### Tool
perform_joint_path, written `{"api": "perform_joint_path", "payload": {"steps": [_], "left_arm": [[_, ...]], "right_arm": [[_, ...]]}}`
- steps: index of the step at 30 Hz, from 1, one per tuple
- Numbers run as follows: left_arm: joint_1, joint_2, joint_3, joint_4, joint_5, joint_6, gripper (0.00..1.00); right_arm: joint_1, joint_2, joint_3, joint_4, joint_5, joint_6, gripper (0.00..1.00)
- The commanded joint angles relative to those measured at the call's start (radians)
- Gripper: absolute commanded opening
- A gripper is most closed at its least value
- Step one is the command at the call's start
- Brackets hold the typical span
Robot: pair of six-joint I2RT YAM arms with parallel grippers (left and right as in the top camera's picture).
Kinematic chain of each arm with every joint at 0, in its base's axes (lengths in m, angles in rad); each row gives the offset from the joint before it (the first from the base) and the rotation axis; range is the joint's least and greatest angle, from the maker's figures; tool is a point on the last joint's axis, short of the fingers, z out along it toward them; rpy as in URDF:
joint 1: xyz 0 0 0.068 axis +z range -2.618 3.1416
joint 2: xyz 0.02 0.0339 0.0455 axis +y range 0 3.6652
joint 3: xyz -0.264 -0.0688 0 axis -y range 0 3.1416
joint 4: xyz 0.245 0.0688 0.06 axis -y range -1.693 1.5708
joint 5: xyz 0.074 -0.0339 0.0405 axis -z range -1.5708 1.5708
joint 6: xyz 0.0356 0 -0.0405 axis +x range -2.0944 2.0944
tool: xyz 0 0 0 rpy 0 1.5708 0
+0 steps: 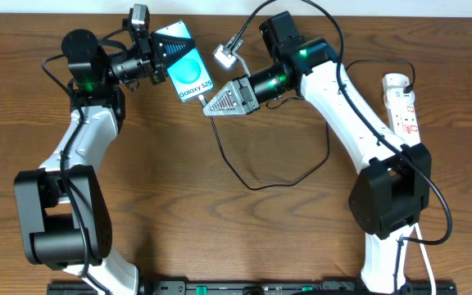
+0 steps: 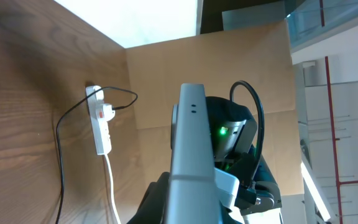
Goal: Plug charger to phone and switch on socket
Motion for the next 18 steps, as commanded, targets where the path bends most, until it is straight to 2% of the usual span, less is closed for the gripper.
{"api": "perform_joint_path", "payload": {"steps": [1, 18], "left_arm": [[0.0, -0.006, 0.008, 0.013, 0.021, 0.0, 0.07], [0.0, -0.006, 0.008, 0.013, 0.046, 0.008, 0.07]], "right_arm": [[0.029, -0.019, 0.016, 0.003, -0.019, 0.005, 0.01], [0.029, -0.019, 0.016, 0.003, -0.018, 0.005, 0.01]]}}
